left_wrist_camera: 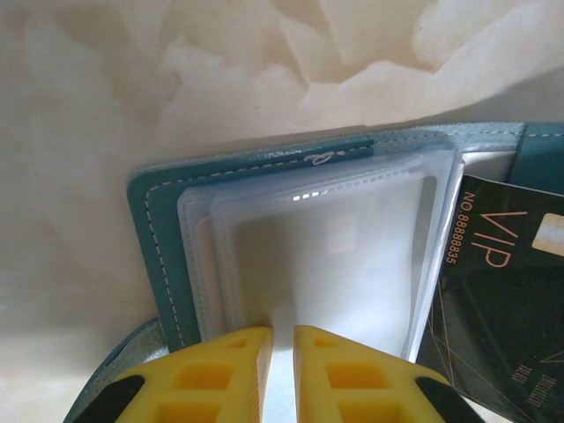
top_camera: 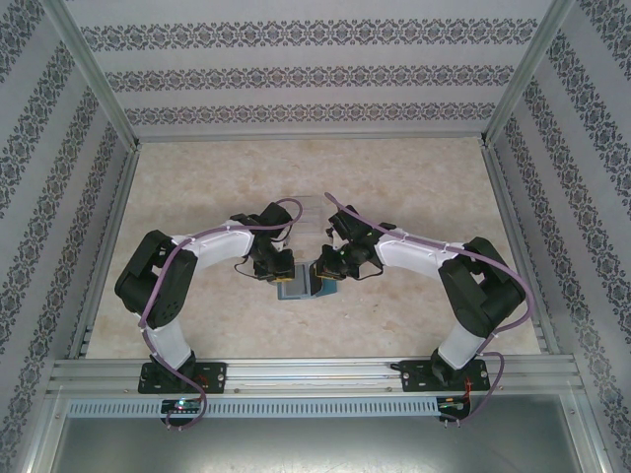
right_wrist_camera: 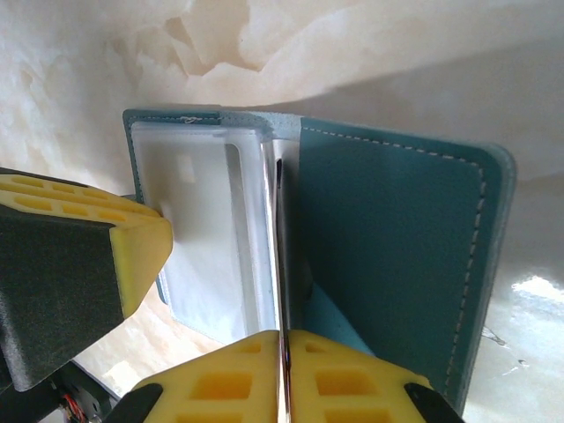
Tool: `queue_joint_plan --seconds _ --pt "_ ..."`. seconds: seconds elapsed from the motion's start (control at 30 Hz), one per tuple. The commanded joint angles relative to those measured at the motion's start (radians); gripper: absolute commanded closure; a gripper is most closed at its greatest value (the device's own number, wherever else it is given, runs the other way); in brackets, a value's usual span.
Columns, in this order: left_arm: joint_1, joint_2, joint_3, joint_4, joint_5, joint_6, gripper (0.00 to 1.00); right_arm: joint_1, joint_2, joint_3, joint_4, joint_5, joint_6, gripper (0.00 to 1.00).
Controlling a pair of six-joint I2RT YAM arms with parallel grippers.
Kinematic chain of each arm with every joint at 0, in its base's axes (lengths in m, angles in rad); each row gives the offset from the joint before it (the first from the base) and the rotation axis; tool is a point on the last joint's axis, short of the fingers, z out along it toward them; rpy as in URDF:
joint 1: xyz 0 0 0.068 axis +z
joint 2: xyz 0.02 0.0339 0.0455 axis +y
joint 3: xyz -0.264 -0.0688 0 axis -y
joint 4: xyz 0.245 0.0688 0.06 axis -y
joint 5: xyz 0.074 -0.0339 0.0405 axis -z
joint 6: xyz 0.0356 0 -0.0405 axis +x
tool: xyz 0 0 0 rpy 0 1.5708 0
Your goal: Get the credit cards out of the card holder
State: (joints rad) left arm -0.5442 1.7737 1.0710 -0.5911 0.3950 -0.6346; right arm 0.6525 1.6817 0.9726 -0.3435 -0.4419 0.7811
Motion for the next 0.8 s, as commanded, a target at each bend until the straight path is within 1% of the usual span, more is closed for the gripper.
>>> queue_joint_plan --seconds 0.0,0.3,0.5,0.63,0.7,0.77 --pt "-0.007 0.009 -0.025 -0.052 -0.059 0.015 0.83 0.011 -0.02 0.018 -0.04 0.008 -0.008 0.9" --pt "-0.007 -0.047 0.029 -0.09 -0.078 0.022 0.83 0.004 -0.059 0.064 -0.108 0.029 -0.031 0.92" --pt "-0.003 -0.058 0.073 -0.124 -0.105 0.039 0.81 -0.009 -0.053 0.146 -0.199 0.045 -0.11 0.92" --pt "0.024 -0.083 0.071 -0.121 -0.112 0.042 0.81 -0.023 -0.045 0.212 -0.255 0.061 -0.261 0.92" --pt "0.05 -0.102 0.055 -0.105 -0.095 0.036 0.81 -0.023 -0.022 0.278 -0.312 0.067 -0.383 0.91" --pt "0.087 -0.125 0.028 -0.081 -0.066 0.028 0.81 -0.016 0.006 0.341 -0.369 0.114 -0.506 0.93"
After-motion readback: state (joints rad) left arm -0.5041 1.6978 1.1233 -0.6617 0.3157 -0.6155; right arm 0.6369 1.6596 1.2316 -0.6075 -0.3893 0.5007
